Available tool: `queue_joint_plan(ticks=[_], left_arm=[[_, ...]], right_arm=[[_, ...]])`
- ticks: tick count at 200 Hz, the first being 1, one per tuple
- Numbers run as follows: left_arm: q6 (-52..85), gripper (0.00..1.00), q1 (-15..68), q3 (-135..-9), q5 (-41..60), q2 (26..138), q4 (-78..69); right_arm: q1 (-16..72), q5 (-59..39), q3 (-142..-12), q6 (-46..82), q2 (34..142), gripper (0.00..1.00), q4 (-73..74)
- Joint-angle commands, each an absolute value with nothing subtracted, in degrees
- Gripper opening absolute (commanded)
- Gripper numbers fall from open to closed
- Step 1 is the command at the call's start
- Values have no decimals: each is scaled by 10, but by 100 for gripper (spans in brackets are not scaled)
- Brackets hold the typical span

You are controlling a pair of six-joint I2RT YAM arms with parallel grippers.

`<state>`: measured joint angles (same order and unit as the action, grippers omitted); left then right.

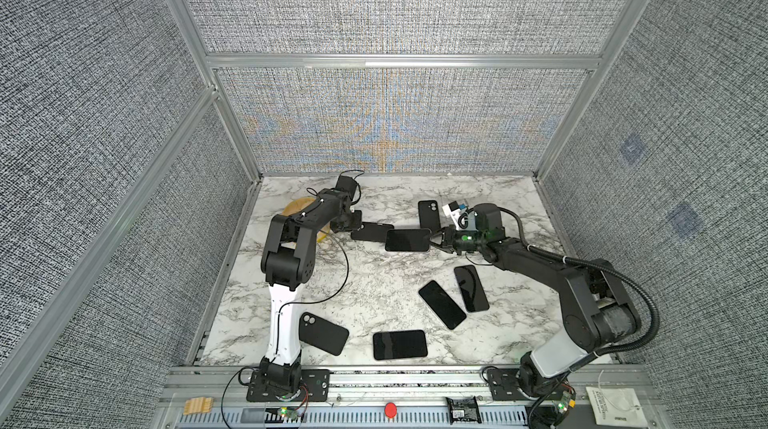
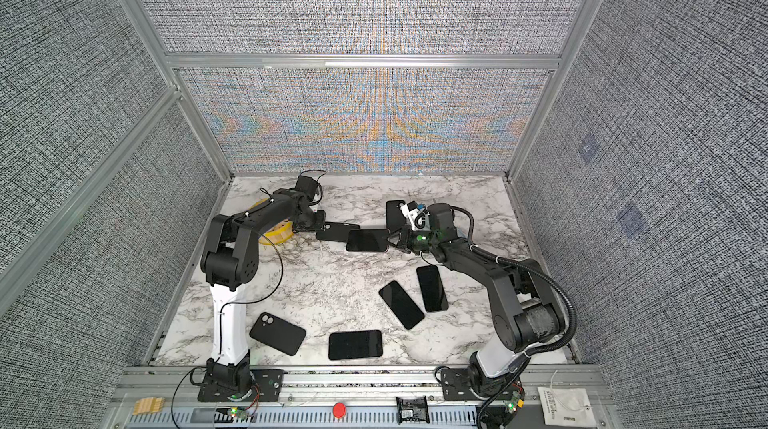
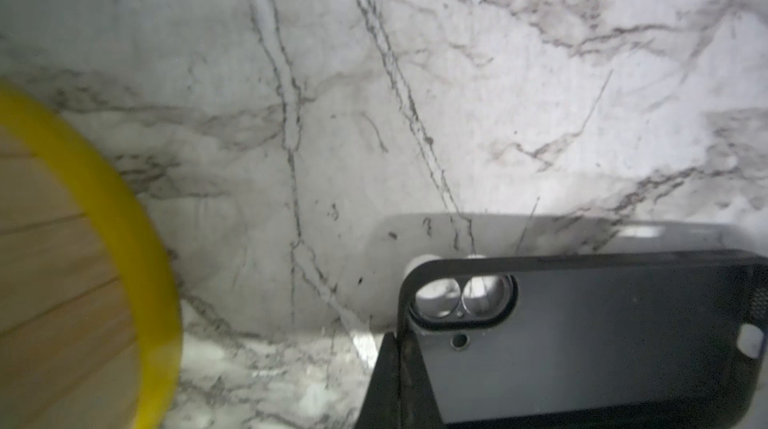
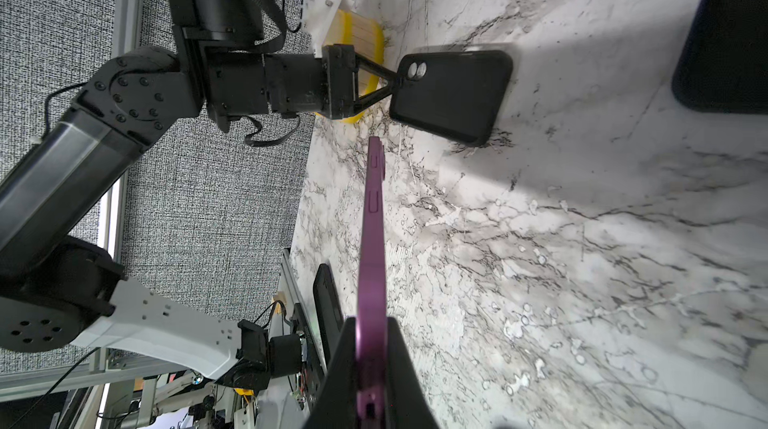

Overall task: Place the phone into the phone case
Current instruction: 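Grasp the black phone case near the steamer with the left gripper and tilt it up, then carry the pink-edged phone toward the case with the right gripper while left holds case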

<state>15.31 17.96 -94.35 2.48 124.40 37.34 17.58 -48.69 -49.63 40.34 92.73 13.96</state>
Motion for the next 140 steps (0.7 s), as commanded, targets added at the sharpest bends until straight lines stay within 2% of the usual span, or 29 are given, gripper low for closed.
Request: queue_joint_plan(ticks=[1, 97, 140], left_arm=[[177, 0, 184, -914, 15, 1211, 377], [280, 0, 209, -710, 28, 1068, 314], [306, 0, 222, -660, 29, 1041, 280]], right_arm=[[178, -486, -499, 398, 924, 0, 141], [193, -474, -509, 387, 905, 0, 87], [196, -490, -514, 397, 915, 0, 77]])
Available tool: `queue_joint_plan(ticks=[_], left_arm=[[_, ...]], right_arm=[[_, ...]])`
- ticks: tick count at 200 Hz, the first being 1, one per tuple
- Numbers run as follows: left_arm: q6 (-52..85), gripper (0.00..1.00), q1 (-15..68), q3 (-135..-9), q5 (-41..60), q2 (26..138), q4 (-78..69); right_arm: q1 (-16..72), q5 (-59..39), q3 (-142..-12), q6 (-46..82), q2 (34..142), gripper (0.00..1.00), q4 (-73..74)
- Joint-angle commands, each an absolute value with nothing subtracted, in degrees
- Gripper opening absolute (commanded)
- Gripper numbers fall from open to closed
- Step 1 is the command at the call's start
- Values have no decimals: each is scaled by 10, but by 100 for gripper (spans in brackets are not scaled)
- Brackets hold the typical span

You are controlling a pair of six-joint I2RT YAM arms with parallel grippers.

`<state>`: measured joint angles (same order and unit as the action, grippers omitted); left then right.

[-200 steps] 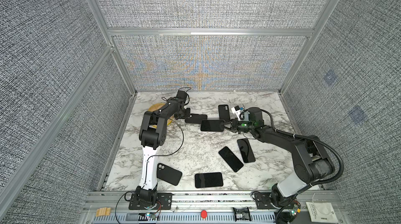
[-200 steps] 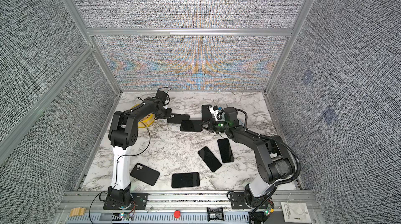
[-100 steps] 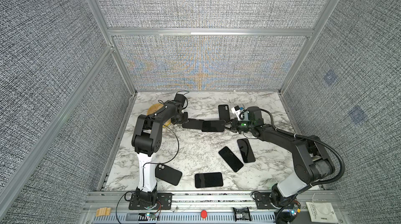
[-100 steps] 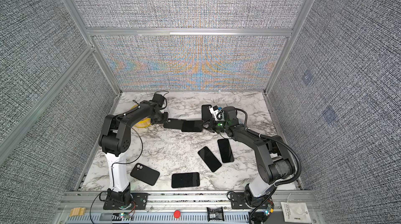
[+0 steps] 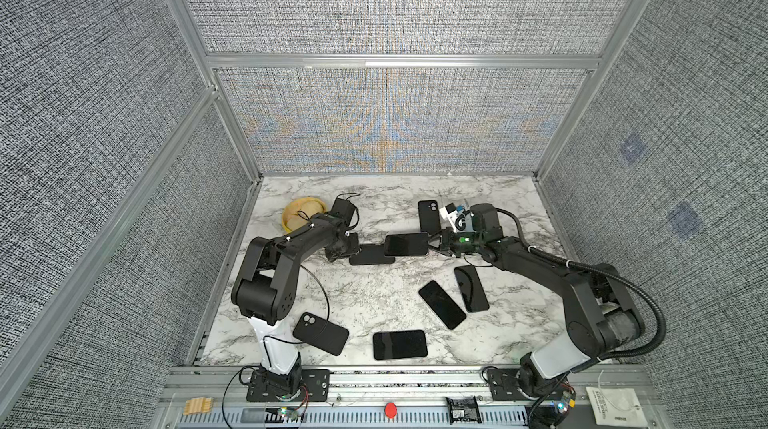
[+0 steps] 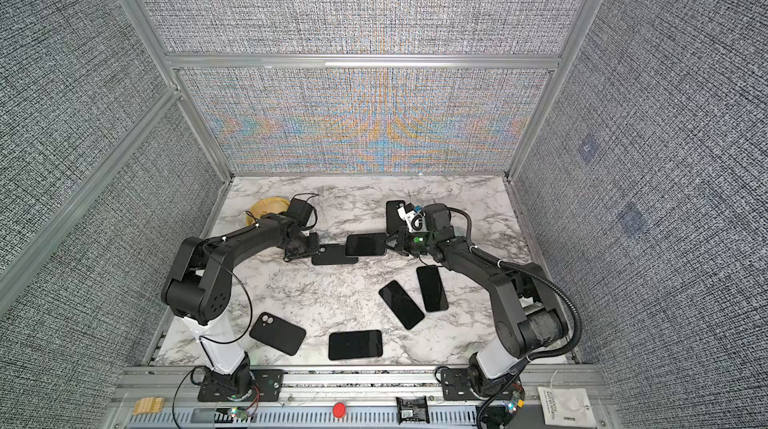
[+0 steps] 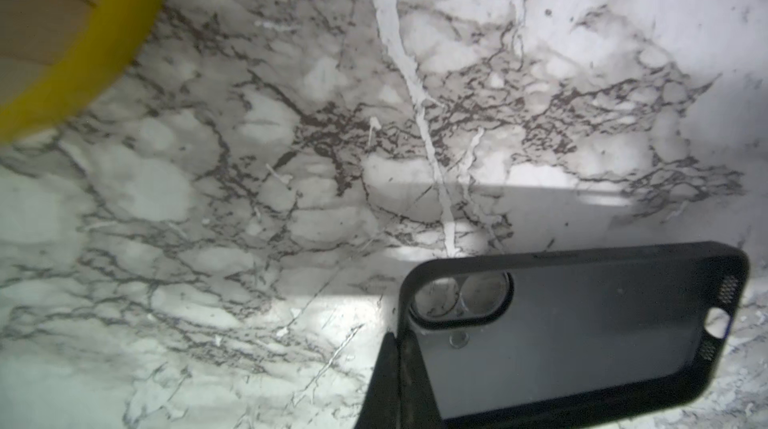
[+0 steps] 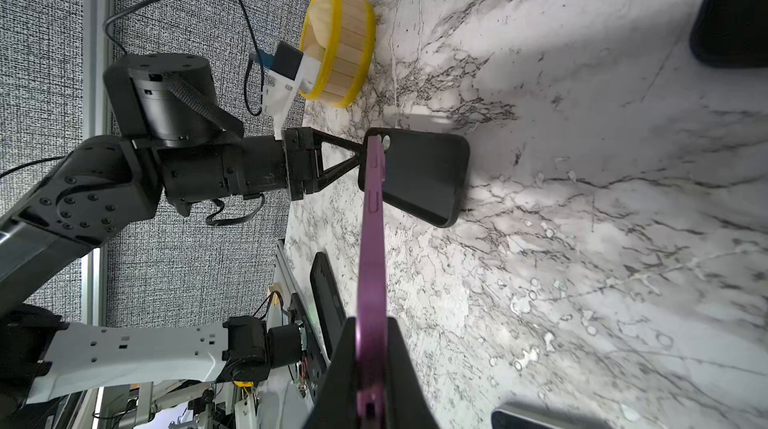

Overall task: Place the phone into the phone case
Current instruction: 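Carry the pink-edged phone toward the case with the right gripper while left holds case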

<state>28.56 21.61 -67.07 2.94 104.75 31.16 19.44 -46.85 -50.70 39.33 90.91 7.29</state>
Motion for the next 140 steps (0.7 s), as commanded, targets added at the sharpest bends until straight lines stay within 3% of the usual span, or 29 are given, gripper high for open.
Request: queue_joint_plan(ticks=[1, 140], left_arm=[[306, 0, 222, -660, 29, 1041, 279], [335, 2, 242, -618, 43, 1028, 257]], right_arm=[[195, -491, -515, 397, 916, 0, 78], [203, -505, -549, 374, 937, 0, 8]])
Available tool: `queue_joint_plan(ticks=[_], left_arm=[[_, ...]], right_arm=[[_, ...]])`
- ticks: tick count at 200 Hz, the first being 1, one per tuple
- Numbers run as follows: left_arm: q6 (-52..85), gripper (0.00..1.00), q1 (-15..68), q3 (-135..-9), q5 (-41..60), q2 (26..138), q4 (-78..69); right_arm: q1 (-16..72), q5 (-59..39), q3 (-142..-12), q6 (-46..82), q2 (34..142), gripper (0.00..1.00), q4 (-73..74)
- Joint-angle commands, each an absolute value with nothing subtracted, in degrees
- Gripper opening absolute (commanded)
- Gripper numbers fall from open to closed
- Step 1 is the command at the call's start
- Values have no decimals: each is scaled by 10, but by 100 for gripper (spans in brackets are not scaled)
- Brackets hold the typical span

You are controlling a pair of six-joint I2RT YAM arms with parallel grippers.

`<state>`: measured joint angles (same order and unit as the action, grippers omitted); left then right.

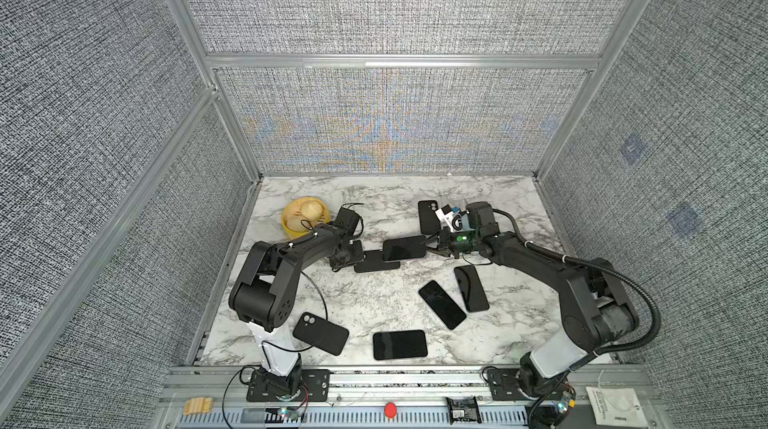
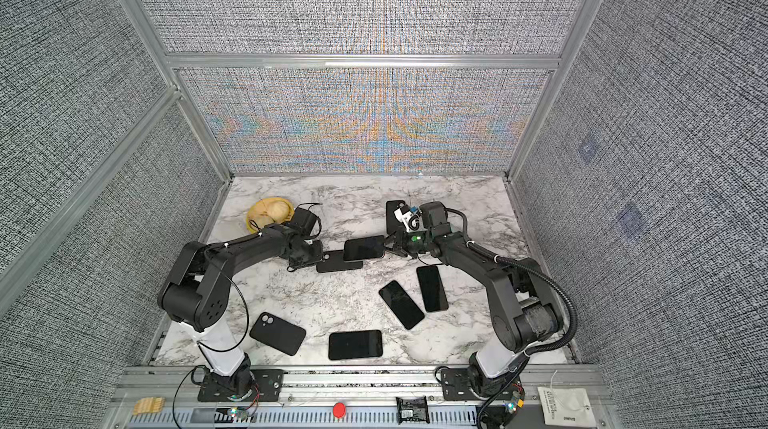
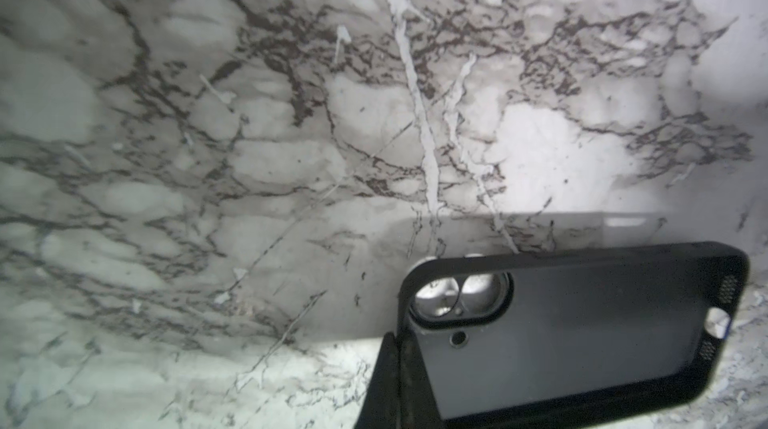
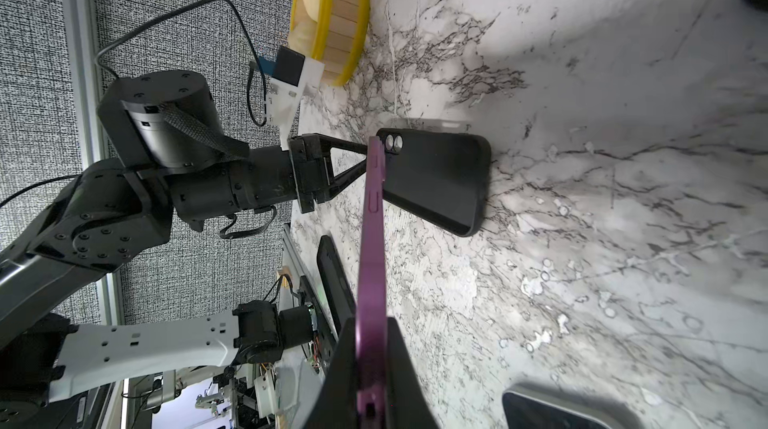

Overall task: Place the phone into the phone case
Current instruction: 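Carry the pink-edged phone toward the case with the right gripper while left holds case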

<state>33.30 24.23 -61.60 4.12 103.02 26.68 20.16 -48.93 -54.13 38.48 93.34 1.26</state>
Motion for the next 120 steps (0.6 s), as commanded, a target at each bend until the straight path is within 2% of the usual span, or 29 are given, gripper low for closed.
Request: queue_joint_plan(ticks=[1, 56, 93, 120], left_arm=[[334, 2, 242, -618, 43, 1027, 257], [325, 29, 242, -630, 52, 998, 263], [329, 35, 240, -630, 49, 981, 274], [318, 36, 234, -641, 65, 977, 294]], right_arm=[[203, -505, -550, 374, 937, 0, 8], [208, -504, -565, 361, 947, 0, -18], [207, -505, -596, 352, 967, 0, -26], [207, -522, -621, 353, 992, 0, -29]])
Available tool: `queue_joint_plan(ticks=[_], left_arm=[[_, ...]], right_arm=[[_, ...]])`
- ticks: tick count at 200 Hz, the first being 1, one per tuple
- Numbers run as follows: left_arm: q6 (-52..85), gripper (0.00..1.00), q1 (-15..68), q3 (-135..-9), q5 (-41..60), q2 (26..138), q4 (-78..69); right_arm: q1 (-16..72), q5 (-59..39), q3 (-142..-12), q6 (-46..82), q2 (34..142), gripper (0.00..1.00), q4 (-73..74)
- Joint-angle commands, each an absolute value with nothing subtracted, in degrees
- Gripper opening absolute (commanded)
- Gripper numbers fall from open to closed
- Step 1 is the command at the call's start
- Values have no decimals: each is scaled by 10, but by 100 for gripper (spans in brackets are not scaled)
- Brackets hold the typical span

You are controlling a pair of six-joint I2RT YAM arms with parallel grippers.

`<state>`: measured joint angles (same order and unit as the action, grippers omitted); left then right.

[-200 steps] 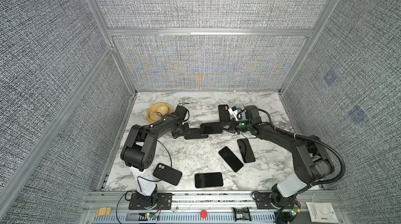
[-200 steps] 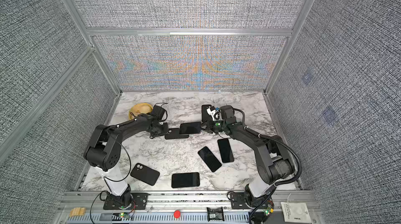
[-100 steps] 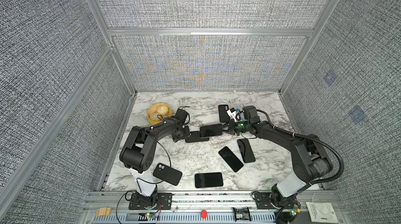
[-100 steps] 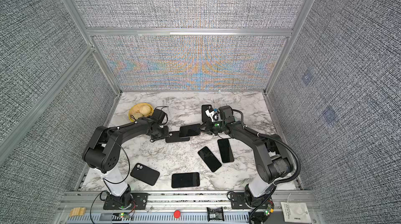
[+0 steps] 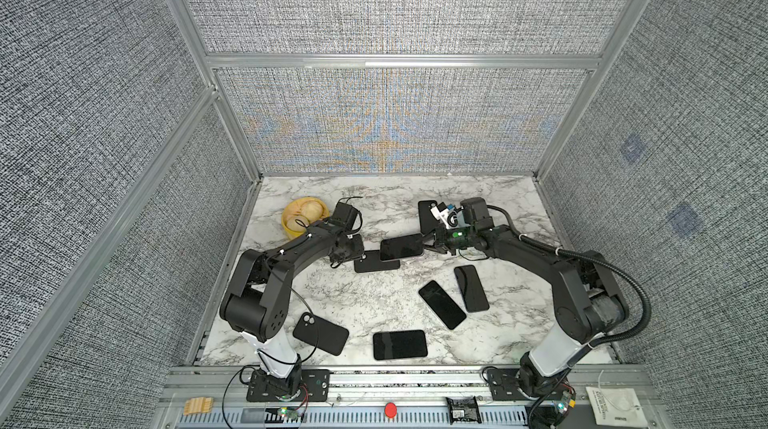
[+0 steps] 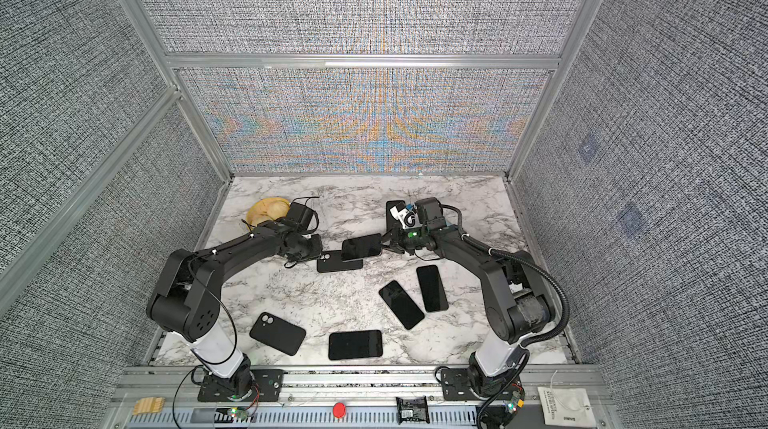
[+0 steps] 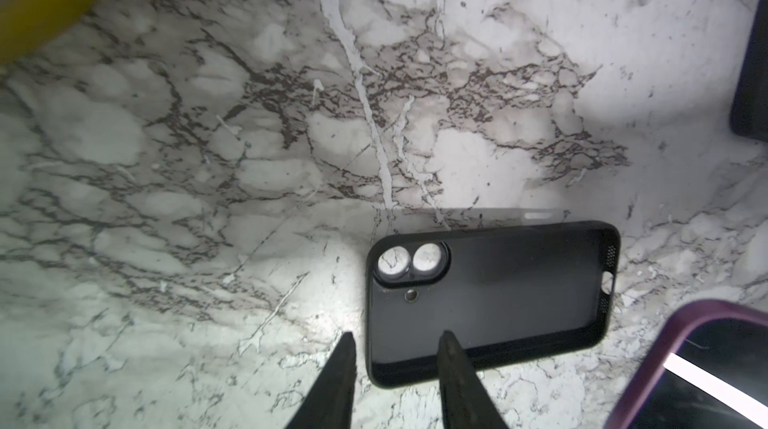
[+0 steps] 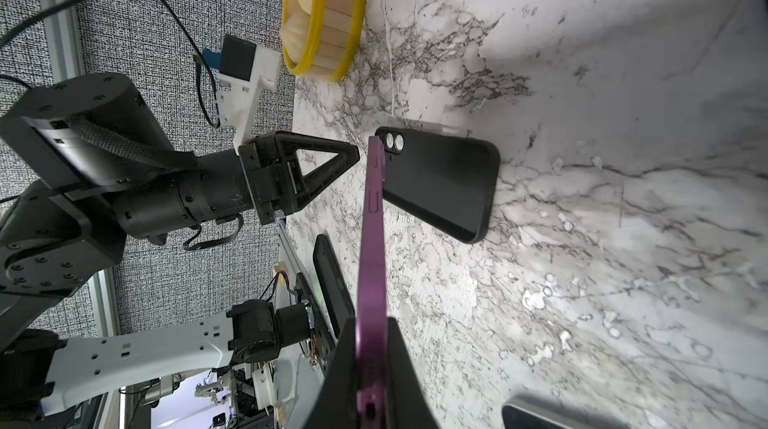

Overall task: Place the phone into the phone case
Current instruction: 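Carry the pink-edged phone toward the case with the right gripper while left holds case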

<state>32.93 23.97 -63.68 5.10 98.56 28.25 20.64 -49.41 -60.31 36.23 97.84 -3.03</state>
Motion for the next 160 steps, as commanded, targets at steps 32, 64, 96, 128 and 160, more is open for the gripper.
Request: queue_joint_plan(ticks=[32, 64, 96, 128, 160], left_arm=[[327, 38, 214, -620, 143, 972, 251], [332, 39, 184, -608, 191, 974, 228], [333, 41, 166, -597, 220, 970, 211], [346, 60, 166, -576, 229, 960, 194], [357, 63, 155, -575, 236, 969, 180]], right_arm=[[211, -541, -650, 363, 1019, 0, -32], [218, -560, -659, 380, 1043, 0, -29], [226, -573, -672, 401, 1066, 0, -13], [242, -573, -682, 407, 1086, 0, -13], [254, -575, -691, 420, 1112, 0, 1]])
